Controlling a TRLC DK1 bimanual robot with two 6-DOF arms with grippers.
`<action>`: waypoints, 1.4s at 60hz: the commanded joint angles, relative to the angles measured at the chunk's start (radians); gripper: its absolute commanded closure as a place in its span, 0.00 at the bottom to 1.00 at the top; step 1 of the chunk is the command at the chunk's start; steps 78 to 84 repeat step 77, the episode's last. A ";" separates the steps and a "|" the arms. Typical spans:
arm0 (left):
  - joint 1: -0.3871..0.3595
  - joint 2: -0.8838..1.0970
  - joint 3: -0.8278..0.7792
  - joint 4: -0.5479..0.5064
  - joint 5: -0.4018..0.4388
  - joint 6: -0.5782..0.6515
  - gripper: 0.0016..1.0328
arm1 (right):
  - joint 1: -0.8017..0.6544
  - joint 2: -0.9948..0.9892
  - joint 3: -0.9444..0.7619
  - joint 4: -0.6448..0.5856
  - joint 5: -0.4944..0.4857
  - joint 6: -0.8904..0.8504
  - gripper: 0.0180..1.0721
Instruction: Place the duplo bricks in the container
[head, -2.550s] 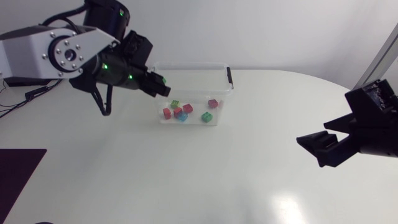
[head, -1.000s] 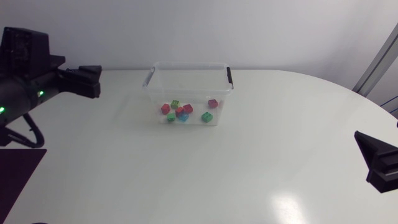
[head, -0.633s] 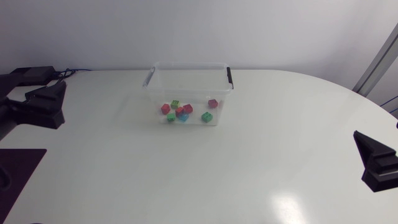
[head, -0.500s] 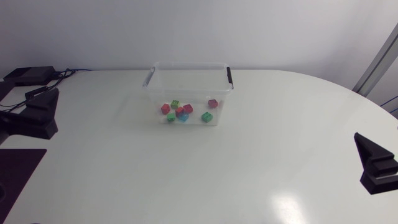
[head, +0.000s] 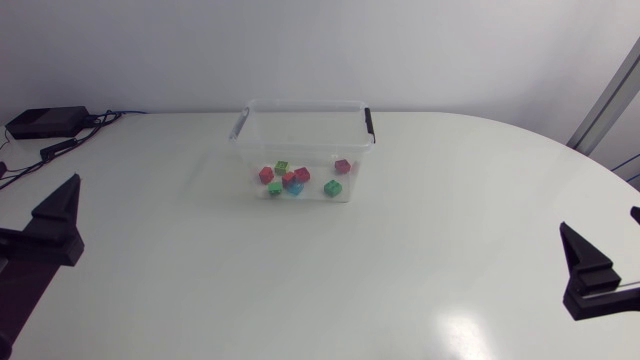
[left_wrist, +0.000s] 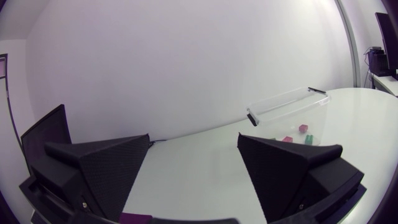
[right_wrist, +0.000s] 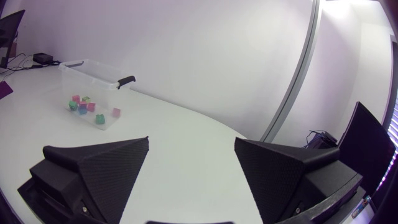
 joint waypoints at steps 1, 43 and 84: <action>0.012 -0.039 -0.043 -0.013 -0.010 0.026 0.05 | 0.013 -0.007 -0.021 0.031 0.004 -0.026 0.05; 0.090 -0.152 -0.265 0.104 0.145 -0.177 0.05 | -0.004 -0.006 -0.269 0.347 -0.043 0.184 0.05; 0.141 -0.189 -0.392 0.191 0.246 -0.311 0.05 | -0.014 -0.004 -0.420 0.540 -0.073 0.323 0.05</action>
